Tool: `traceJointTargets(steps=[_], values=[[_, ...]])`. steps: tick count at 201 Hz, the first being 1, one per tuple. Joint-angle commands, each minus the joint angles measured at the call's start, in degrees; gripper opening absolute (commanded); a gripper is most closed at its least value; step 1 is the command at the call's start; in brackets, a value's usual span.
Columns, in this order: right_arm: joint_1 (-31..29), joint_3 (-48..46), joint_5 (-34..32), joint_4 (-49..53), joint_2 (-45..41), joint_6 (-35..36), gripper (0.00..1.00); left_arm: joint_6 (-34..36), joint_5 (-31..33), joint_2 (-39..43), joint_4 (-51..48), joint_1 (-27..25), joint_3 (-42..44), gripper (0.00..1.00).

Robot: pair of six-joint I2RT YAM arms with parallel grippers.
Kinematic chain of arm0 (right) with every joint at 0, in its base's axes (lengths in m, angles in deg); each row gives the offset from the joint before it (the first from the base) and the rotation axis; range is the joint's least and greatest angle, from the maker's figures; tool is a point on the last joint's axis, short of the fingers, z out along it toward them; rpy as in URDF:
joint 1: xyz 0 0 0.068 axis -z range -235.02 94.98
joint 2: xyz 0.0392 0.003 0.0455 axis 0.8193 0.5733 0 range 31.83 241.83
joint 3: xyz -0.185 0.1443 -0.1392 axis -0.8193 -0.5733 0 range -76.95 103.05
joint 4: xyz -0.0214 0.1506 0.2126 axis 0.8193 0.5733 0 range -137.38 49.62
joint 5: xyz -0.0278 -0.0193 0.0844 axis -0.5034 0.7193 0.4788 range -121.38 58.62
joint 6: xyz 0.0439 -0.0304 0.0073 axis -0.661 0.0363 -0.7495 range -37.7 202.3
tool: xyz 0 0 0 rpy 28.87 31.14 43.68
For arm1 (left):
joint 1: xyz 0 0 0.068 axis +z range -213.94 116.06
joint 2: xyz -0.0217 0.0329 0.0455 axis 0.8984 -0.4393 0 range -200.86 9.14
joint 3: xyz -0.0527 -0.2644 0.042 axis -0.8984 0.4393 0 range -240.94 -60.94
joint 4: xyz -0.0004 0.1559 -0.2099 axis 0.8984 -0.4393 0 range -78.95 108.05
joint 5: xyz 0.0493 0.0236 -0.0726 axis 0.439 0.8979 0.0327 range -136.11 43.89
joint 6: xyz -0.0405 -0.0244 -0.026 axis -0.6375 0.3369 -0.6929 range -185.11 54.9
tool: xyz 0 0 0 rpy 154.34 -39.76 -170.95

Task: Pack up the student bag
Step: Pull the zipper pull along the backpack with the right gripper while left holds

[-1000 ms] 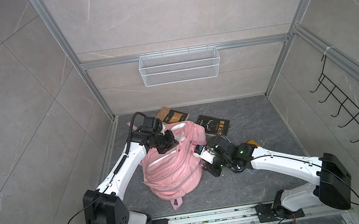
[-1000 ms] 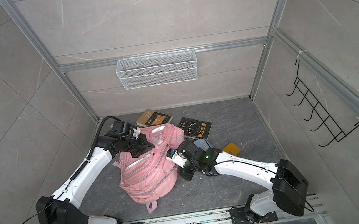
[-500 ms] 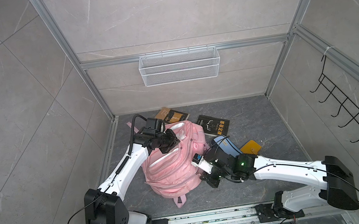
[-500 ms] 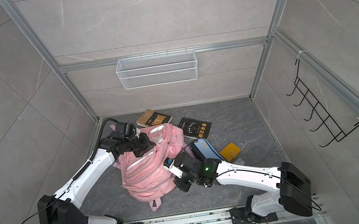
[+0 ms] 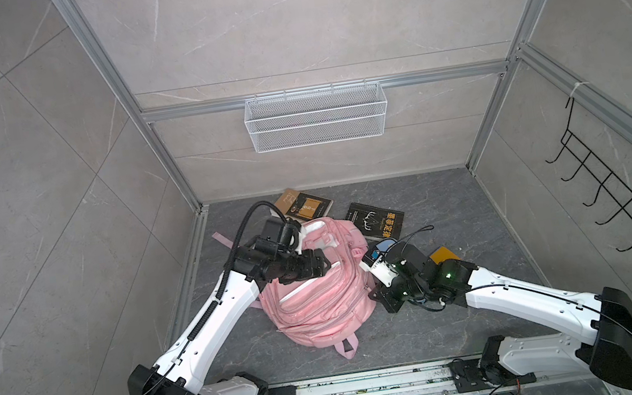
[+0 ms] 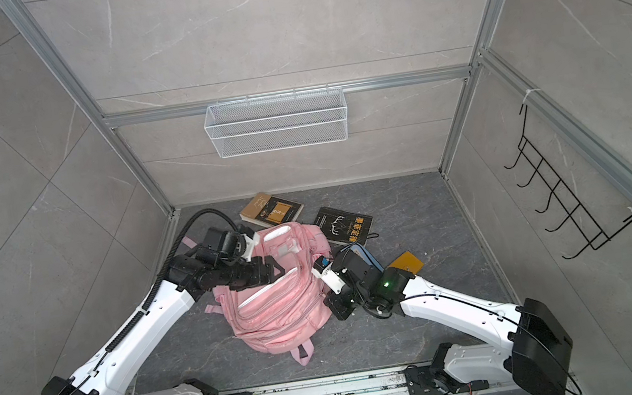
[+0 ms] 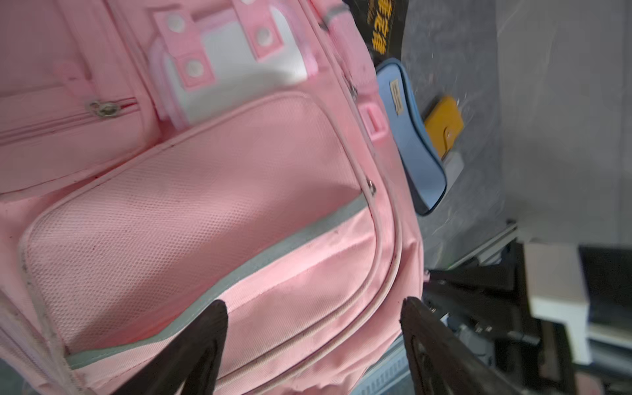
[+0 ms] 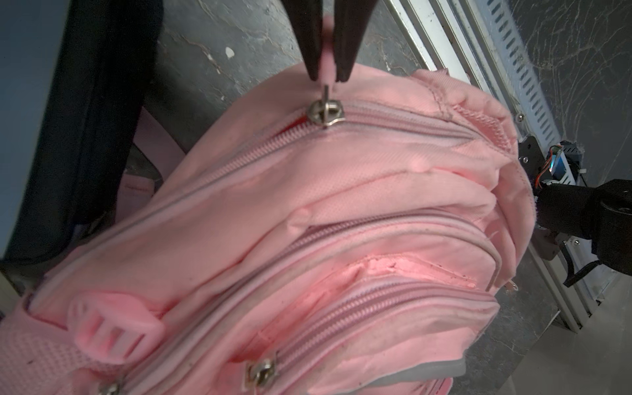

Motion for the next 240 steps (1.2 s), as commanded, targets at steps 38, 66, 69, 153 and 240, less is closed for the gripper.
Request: traceJointTargets(steps=[38,66,69,153,240], values=[[2.99,4.48,-0.19,4.39,-0.68,2.81,0.00,17.76,8.83,-2.71,-3.08,-5.50,1.11,0.81],[3.48,4.42,-0.97,4.37,-1.17,1.89,0.00,21.93,10.32,-5.64,-3.18,-7.13,0.66,0.81],[3.51,4.41,-1.03,4.34,-1.20,1.76,0.00,22.23,10.33,-5.91,-3.19,-7.23,0.61,0.81],[3.69,4.86,-2.67,3.69,-0.97,0.83,0.00,24.19,13.58,-8.70,1.67,-8.33,3.03,0.50],[2.52,5.75,-2.18,6.49,-1.05,4.26,0.00,12.87,4.03,-7.83,-0.20,-7.70,-3.19,0.00]])
